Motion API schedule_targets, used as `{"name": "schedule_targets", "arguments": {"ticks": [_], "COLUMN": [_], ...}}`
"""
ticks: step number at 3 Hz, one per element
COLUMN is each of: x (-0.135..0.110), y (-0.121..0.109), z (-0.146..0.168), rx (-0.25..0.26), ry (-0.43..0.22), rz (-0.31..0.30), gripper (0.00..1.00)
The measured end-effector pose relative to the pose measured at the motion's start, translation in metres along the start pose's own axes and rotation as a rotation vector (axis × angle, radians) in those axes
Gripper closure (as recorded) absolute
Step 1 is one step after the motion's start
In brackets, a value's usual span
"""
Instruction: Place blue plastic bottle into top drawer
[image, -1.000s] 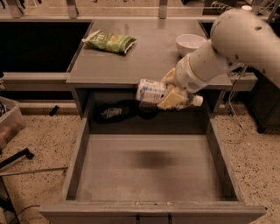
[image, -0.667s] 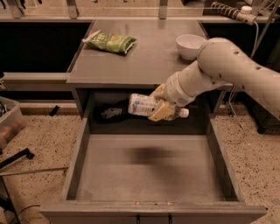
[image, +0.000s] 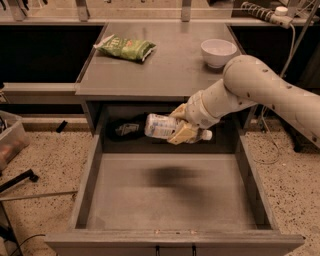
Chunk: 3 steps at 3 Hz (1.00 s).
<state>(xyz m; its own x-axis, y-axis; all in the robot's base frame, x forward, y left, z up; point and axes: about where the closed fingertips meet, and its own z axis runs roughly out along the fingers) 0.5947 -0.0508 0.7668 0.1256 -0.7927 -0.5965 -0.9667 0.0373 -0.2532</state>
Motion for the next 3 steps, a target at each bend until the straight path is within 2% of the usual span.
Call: {"name": "schedule_targets", "arguments": {"ticks": [1, 2, 3], "x": [-0.002, 0.012, 0.042], "y": [0.004, 0.027, 0.069], "z": [-0.001, -0.006, 0.014], "rx": [0.023, 0.050, 0.014], "ry": [0.019, 0.058, 0.057], "rz": [0.005, 0.074, 0.167], "gripper": [1.00, 1.00, 1.00]}}
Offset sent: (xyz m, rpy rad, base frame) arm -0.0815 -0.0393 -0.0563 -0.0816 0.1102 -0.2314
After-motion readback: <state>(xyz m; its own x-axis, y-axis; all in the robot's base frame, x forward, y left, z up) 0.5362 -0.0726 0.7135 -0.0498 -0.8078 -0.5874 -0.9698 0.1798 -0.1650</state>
